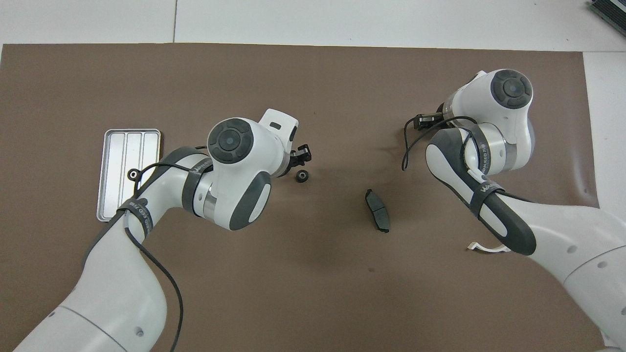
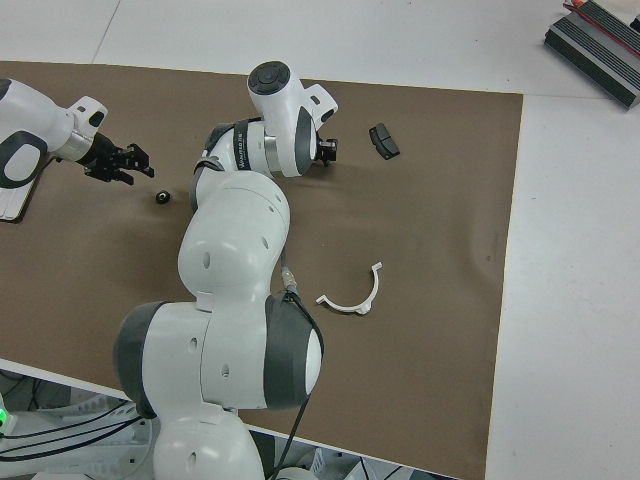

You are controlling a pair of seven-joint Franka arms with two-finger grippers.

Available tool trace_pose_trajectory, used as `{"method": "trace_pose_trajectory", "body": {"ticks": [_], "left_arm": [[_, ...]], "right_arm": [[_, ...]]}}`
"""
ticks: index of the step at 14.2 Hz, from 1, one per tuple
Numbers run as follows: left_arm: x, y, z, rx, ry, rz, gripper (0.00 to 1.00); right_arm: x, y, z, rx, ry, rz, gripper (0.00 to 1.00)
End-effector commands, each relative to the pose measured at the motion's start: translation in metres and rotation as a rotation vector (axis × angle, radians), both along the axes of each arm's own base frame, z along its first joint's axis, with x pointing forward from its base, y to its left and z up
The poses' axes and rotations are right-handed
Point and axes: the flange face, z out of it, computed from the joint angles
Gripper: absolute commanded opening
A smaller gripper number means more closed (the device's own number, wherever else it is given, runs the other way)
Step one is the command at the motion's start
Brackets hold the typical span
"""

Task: Pick bearing gear from pile to tray
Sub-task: 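Move the left gripper to the gear while the right gripper reaches another, then carry the gear to the tray while the right gripper lifts the last gear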

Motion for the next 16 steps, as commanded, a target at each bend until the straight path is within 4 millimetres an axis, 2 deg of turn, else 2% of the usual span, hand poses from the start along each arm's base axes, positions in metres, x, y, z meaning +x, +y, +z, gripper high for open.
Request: {"method": "trace_pose_trajectory", "body": {"ticks": [1,2,7,9,16], "left_arm": [[0.001,-0.031,-0.016,0.012,0.009,-0.001,0.68],[-0.002,-0.032,-0.017,0.026,0.027,-0.009,0.68],[0.002,-0.025,-0.019,0.035,0.030,-0.013,0.66],[0.003,-0.023,-0.020,0.036,0.031,-0.011,0.62],[-0.001,-0.025,-0.030,0.066,0.030,-0.036,0.52]], "right_arm": [[0.009,-0.002,0.003,-0.001,-0.041,0.036,0.63],[0.009,-0.004,0.003,-0.002,-0.042,0.036,0.59],[0.011,-0.004,0.003,0.002,-0.065,0.051,0.52],[0.011,-0.005,0.004,0.004,-0.071,0.049,0.45],[0.014,-0.010,0.004,0.013,-0.104,0.037,0.42]]}}
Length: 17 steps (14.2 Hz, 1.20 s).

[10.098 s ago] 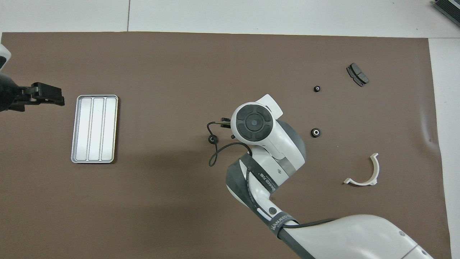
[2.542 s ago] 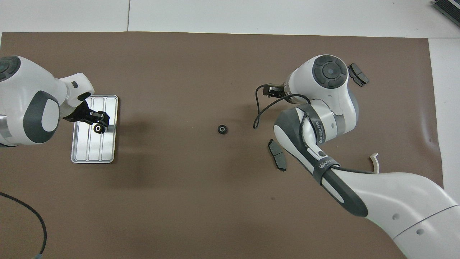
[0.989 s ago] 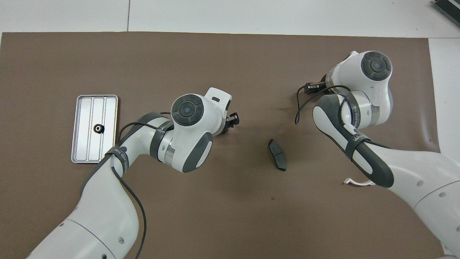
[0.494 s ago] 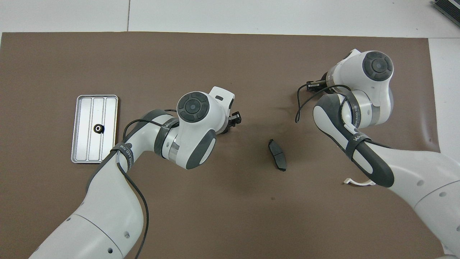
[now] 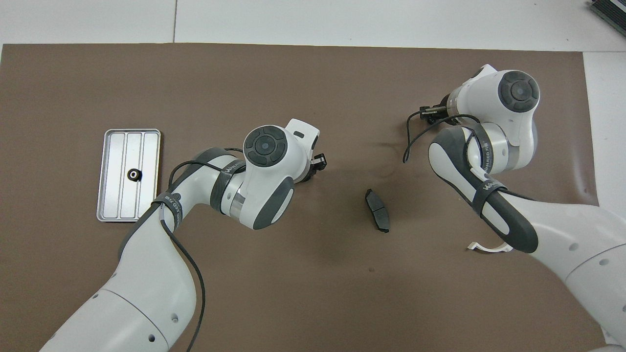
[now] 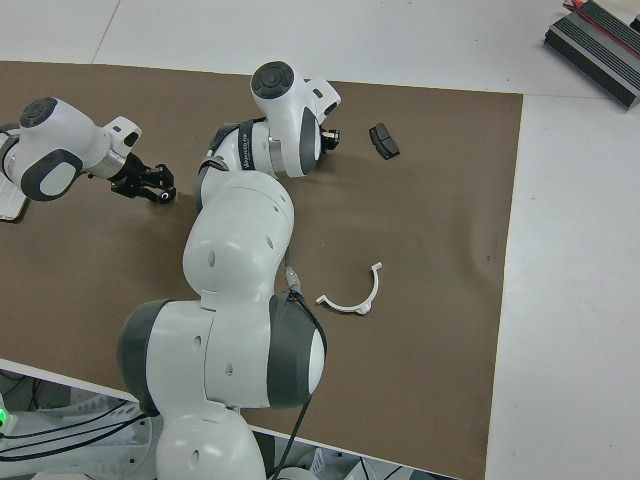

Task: Pick bearing gear from pile to tray
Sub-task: 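Carry the gear to the tray while the right gripper lifts the last gear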

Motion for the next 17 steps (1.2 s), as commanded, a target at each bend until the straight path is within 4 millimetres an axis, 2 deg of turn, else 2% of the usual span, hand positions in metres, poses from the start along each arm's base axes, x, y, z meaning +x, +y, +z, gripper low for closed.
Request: {"method": "trace_pose_trajectory", "body": {"ticks": [1,4,6,7,8,9,10,12,15,17], "left_arm": [[0.001,-0.001,-0.004,0.019,0.006,-0.009,0.50],[0.000,-0.001,-0.004,0.022,0.013,-0.010,0.34],[0.001,0.000,-0.004,0.024,0.013,-0.009,0.22],[0.001,0.000,-0.004,0.023,0.014,-0.008,0.17],[0.002,0.001,-0.004,0.024,0.013,-0.009,0.13],[0.002,0.002,-0.004,0.024,0.013,-0.008,0.10],[0.003,0.003,-0.004,0.024,0.013,-0.008,0.09],[0.009,0.011,0.004,0.025,0.010,0.003,0.06],[0.030,0.043,0.024,0.043,0.002,0.032,0.06],[0.040,0.067,0.032,0.063,0.013,0.009,0.05]], "right_arm": [[0.003,-0.001,-0.005,0.000,-0.011,0.028,0.42],[-0.001,0.003,-0.010,0.001,0.000,0.027,0.40],[-0.001,0.003,-0.011,0.001,0.001,0.028,0.24],[-0.002,0.004,-0.008,0.003,0.003,0.025,0.11],[-0.002,0.005,-0.004,0.004,0.002,0.023,0.02],[-0.002,0.005,0.001,0.006,0.001,0.020,0.01],[-0.003,0.003,0.008,0.003,0.001,0.019,0.00],[-0.007,0.003,0.038,-0.009,0.011,0.013,0.00],[-0.018,0.013,0.082,-0.017,0.031,-0.032,0.00],[-0.029,0.031,0.105,-0.022,0.049,-0.049,0.01]]}}
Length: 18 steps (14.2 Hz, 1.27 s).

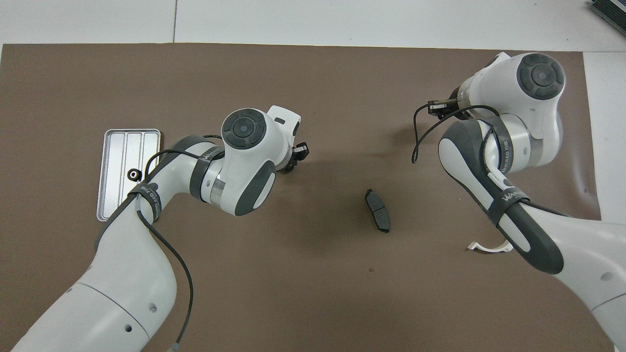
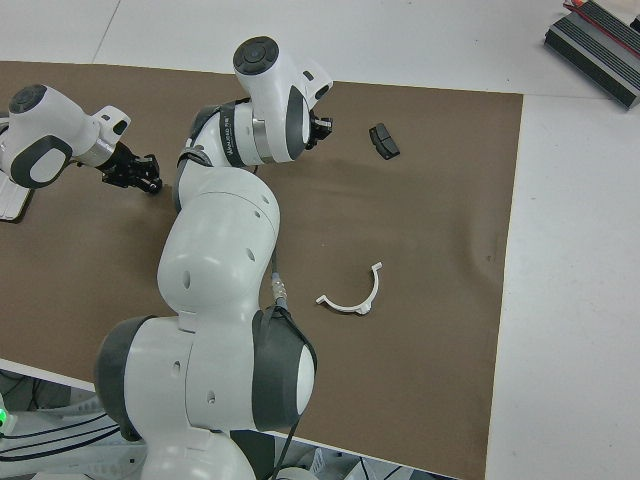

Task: Pick bearing gear from pile to tray
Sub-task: 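Carry the gear to the tray while the right gripper lifts the last gear, then release the gear on the tray while the right gripper sets one mid-table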

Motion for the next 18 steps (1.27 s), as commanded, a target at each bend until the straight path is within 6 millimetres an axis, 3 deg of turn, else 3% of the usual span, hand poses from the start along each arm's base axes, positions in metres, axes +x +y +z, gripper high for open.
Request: {"method": "trace_pose_trajectory", "body": {"ticks": [1,5,8,12,15,18], "left_arm": [[0.013,0.042,0.022,0.045,0.022,-0.051,0.05],[0.031,0.118,0.031,0.079,0.089,-0.190,0.06],[0.044,0.193,0.041,0.076,0.105,-0.306,0.07],[0.038,0.280,0.040,0.064,0.109,-0.443,0.08],[0.031,0.332,0.032,0.049,0.115,-0.539,0.08],[0.017,0.375,0.025,0.036,0.118,-0.620,0.12]], "right_arm": [[-0.018,0.025,0.029,-0.003,0.027,-0.033,0.01],[-0.039,0.098,0.041,0.023,0.035,-0.126,0.00],[-0.057,0.159,0.035,0.048,0.032,-0.179,0.00],[-0.082,0.228,0.033,0.073,0.029,-0.224,0.00],[-0.102,0.288,-0.009,0.083,0.048,-0.252,0.00],[-0.112,0.321,-0.040,0.064,0.050,-0.275,0.02]]}}
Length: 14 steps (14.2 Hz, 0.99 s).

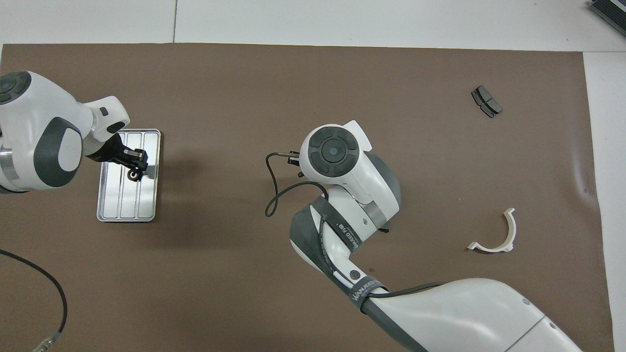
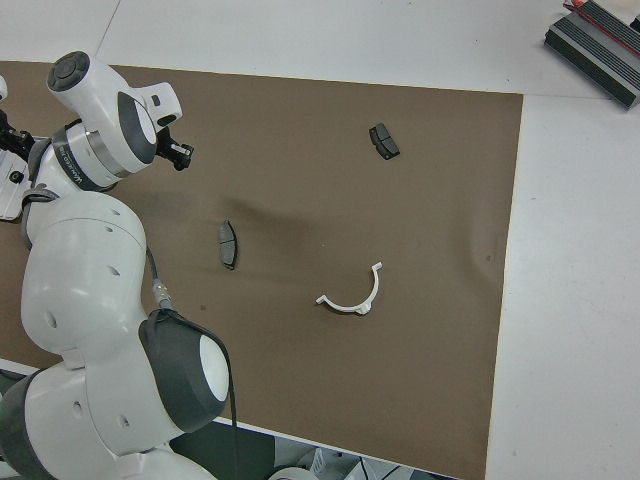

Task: Pick bearing gear from pile to tray
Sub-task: 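Release the gear on the tray while the right gripper sets one mid-table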

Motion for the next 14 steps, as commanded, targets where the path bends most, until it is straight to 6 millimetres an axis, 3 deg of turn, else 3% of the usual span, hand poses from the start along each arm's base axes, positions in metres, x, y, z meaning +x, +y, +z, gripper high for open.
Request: {"method": "trace_pose_trajectory", "body": {"ticks": [1,3,4,6,8,10,12,14], "left_arm": [[-0.024,0.030,0.002,0.002,0.005,-0.075,0.14],[-0.029,0.042,-0.001,-0.005,0.012,-0.095,0.19],[-0.030,0.046,0.000,-0.007,0.011,-0.104,0.24],[-0.032,0.047,-0.002,-0.008,0.016,-0.107,0.39],[-0.033,0.046,-0.001,-0.008,0.019,-0.109,0.58],[-0.031,0.042,0.001,-0.007,0.014,-0.112,0.63],[-0.029,0.037,0.007,-0.004,0.004,-0.113,0.66],[-0.025,0.021,0.017,0.006,-0.018,-0.095,0.66]], "right_arm": [[0.000,0.022,-0.023,-0.004,-0.010,-0.017,0.05],[-0.010,0.041,-0.035,0.016,-0.018,0.001,0.19],[-0.009,0.040,-0.036,0.019,-0.022,-0.003,0.39],[-0.008,0.039,-0.036,0.015,-0.023,-0.002,1.00],[-0.002,0.033,-0.030,0.015,-0.034,-0.006,1.00],[0.007,0.016,-0.021,0.012,-0.043,-0.027,1.00],[0.019,-0.022,0.004,0.012,-0.063,-0.066,1.00],[0.020,-0.073,0.034,-0.005,-0.075,-0.080,1.00]]}}
